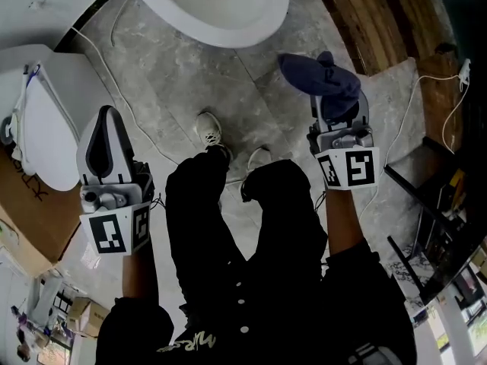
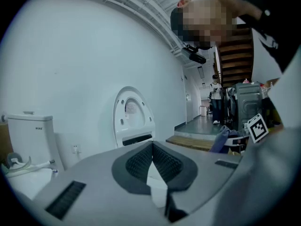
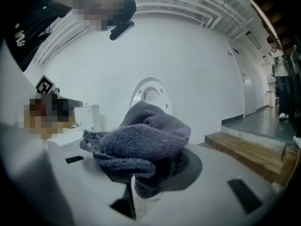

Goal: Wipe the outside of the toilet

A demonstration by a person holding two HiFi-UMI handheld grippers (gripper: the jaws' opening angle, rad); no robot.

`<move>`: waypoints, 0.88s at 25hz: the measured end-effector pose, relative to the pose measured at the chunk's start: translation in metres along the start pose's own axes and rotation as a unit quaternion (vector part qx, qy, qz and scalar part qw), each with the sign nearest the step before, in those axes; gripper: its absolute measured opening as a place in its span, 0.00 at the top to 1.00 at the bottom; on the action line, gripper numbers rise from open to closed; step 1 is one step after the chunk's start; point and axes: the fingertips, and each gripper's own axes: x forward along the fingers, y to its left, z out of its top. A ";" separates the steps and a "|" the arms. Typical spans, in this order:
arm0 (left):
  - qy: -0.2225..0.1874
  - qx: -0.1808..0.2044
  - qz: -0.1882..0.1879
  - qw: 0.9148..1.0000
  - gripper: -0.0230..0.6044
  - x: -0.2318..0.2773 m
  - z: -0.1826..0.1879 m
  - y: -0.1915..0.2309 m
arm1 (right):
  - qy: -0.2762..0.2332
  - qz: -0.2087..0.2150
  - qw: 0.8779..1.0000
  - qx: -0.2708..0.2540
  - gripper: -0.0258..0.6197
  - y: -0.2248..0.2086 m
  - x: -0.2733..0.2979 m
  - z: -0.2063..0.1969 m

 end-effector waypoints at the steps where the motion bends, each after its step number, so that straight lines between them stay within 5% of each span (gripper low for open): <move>1: 0.000 0.003 -0.001 1.000 0.95 0.003 -0.005 -0.001 | 0.000 0.000 1.000 -0.002 0.78 -0.002 0.001 -0.006; 22: -0.039 0.016 -0.010 0.999 0.95 0.050 -0.101 0.020 | 0.028 0.062 0.997 -0.029 0.78 0.011 0.063 -0.132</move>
